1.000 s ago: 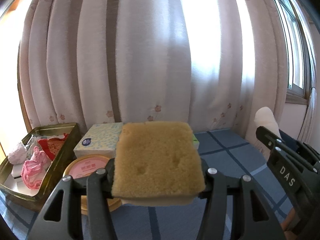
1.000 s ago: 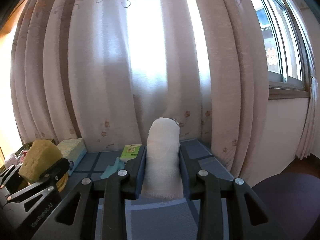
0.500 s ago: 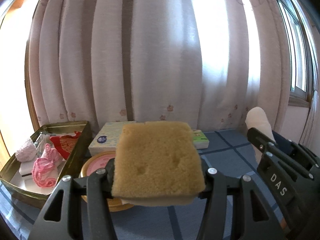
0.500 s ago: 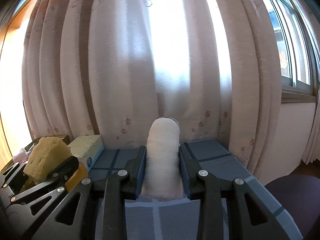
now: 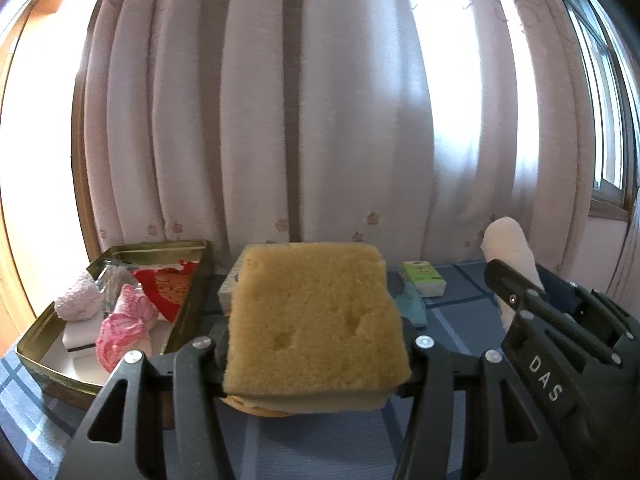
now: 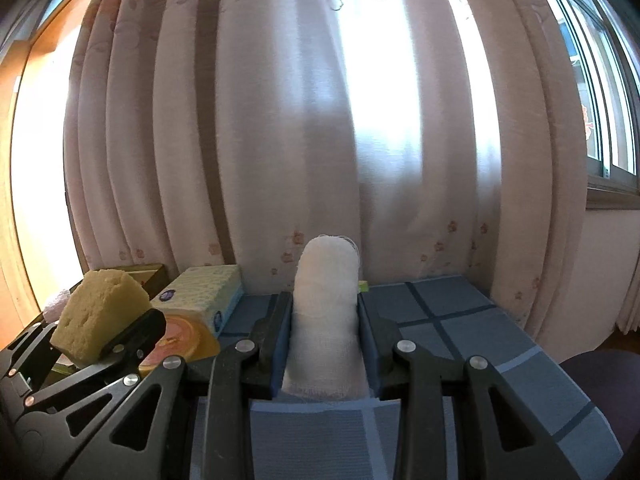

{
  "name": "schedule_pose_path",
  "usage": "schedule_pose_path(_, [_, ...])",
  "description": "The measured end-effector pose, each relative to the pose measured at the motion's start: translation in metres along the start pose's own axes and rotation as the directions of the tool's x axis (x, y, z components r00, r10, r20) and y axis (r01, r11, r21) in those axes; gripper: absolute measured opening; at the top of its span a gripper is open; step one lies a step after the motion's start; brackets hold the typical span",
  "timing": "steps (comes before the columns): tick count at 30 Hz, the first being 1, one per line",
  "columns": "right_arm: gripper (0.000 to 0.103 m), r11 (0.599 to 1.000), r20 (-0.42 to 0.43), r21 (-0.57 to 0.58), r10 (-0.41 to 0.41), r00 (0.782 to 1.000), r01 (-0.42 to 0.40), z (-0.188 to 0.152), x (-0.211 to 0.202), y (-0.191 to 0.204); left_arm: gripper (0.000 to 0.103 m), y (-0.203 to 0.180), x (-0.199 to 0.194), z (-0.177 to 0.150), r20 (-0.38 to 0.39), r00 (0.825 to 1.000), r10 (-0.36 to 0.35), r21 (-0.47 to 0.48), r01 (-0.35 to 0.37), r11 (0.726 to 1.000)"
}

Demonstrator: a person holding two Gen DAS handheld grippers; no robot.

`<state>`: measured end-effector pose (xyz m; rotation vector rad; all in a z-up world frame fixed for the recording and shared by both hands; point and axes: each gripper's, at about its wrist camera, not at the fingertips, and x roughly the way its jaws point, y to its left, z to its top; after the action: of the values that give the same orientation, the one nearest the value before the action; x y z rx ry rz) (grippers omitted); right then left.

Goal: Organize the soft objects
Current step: 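Carry the gauze roll and yellow sponge toward the gold tray with both grippers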

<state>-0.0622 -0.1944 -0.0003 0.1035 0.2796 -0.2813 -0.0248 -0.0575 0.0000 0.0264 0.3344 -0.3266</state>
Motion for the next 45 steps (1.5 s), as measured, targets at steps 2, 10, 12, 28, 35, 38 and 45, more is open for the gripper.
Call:
schedule_pose_path(2, [0.035,1.0,-0.001,0.002,0.008,1.0,-0.008,-0.001,0.0,0.006,0.054,0.006,-0.001,0.0,0.002,1.0,0.011,-0.004,-0.011,1.0])
schedule_pose_path(10, [0.035,0.998,-0.006,-0.025,0.059,0.998,-0.059,-0.002,0.004,0.037,0.054,0.031,-0.006,-0.002,0.009,0.999,0.053,-0.023,-0.053,0.998])
schedule_pose_path(12, [0.035,0.997,-0.009,-0.025,0.072,0.997,-0.072,-0.002,0.006,0.045,0.054,0.039,-0.007,-0.002,0.011,0.998,0.065,-0.028,-0.064,0.998])
schedule_pose_path(28, [0.035,0.982,-0.026,-0.08,0.167,0.986,-0.169,-0.004,0.008,0.106,0.054,0.111,-0.013,-0.007,-0.009,0.993,0.121,-0.143,-0.121,0.982])
schedule_pose_path(35, [0.035,0.974,-0.032,-0.097,0.204,0.978,-0.206,-0.004,0.01,0.127,0.054,0.129,-0.016,-0.008,0.002,0.988,0.153,-0.153,-0.151,0.977])
schedule_pose_path(38, [0.035,0.969,-0.036,-0.106,0.222,0.974,-0.225,-0.004,0.01,0.137,0.054,0.138,-0.018,-0.009,0.002,0.985,0.171,-0.157,-0.168,0.973])
schedule_pose_path(45, [0.034,0.95,-0.05,-0.128,0.28,0.959,-0.285,-0.005,0.013,0.169,0.054,0.176,-0.019,-0.009,-0.007,0.973,0.231,-0.176,-0.229,0.958])
